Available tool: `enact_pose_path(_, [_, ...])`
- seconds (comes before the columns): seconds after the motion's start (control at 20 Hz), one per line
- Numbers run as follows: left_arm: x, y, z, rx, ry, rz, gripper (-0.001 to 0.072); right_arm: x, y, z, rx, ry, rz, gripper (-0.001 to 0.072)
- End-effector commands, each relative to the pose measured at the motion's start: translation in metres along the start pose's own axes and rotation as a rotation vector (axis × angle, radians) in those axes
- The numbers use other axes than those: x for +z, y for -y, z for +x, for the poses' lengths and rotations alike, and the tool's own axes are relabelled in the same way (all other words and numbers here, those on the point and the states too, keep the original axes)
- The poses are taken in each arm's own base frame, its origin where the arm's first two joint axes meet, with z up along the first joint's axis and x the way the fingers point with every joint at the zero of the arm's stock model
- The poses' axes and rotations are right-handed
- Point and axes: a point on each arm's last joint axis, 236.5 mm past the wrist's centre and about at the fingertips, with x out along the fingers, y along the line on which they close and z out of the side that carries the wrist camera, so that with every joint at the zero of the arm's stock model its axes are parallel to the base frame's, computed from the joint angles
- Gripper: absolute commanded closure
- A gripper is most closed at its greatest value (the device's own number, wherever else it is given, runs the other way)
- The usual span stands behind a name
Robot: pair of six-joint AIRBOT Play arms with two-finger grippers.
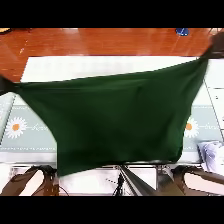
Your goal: Fold the shirts.
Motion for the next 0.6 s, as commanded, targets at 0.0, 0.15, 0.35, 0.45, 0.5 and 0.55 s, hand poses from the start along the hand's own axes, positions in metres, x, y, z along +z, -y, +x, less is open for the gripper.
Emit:
enact_pose_path(0.0, [0.031,-0.024,0.08,-0.018,-0.003,0.014,0.0686,0.04,0.012,0.096,0.031,-0.016,0.019,0.0685])
enact_pose_path(0.15, [0.059,-0.05,0.128,0.009,0.045,-0.03,0.0686,0.076,0.028,0.137,0.014,0.091,0.045,0.0685])
enact_pose_path(0.35, [0.074,-0.08,0.179,0.042,0.069,-0.077,0.0685,0.112,0.045,0.176,-0.003,0.211,0.081,0.0685])
enact_pose_path(0.45, [0.072,-0.083,0.2,0.042,0.05,-0.083,0.0685,0.117,0.051,0.194,-0.006,0.222,0.102,0.0685])
enact_pose_path(0.5, [0.067,-0.082,0.21,0.037,0.029,-0.082,0.0685,0.113,0.053,0.204,-0.006,0.204,0.106,0.0684])
enact_pose_path(0.55, [0.061,-0.079,0.221,0.029,0.0,-0.081,0.0685,0.107,0.055,0.214,-0.004,0.176,0.11,0.0685])
